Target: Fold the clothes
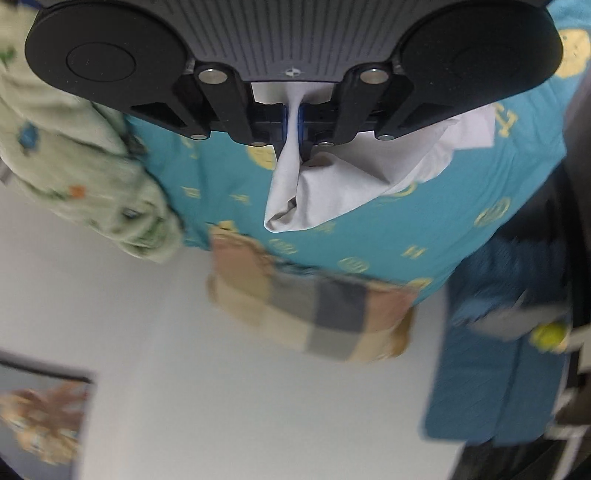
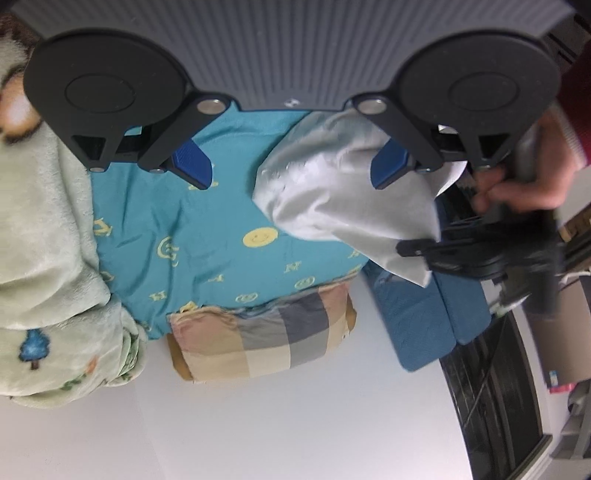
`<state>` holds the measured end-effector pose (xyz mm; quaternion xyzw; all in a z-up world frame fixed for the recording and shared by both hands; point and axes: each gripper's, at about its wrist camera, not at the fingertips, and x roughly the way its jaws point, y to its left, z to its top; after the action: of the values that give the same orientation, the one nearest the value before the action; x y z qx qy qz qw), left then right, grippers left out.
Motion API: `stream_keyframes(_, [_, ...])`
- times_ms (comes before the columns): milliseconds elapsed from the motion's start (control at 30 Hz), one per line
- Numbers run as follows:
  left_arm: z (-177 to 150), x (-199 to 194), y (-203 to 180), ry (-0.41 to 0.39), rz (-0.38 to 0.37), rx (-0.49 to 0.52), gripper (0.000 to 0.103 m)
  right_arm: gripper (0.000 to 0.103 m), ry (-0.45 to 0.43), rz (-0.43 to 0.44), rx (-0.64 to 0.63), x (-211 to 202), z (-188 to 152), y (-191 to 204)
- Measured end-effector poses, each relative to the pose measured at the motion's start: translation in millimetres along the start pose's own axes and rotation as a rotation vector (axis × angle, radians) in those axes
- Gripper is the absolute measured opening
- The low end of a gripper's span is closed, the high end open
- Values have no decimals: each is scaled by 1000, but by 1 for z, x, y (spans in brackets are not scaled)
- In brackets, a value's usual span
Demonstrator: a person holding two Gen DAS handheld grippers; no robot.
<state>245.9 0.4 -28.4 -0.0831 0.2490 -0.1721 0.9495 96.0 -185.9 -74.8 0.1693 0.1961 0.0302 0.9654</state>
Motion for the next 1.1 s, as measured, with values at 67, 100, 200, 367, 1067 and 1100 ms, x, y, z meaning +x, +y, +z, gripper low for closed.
stream_keyframes(67, [-9,-30,-23,-4,-53,79,5,94,-16,-3,8,-7,4,-1])
stream_keyframes(100, [-14,-44,-36,1,-76,113,5,94,-23,-3,12,-11,6,-1])
stream_keyframes(200, [-36,-83,-61,41,-130,183,4,94,-30,46,17,-23,13,-2])
stream_keyframes(367, [-87,-125,-87,196,-219,207,3,94,-56,58,2,-44,18,9])
stream_keyframes(1067, [-92,-161,10,122,1,-200,54,94,119,229,-170,19,50,84])
stream_keyframes(1100, [-89,-159,19,118,35,-211,54,94,138,237,-198,34,51,95])
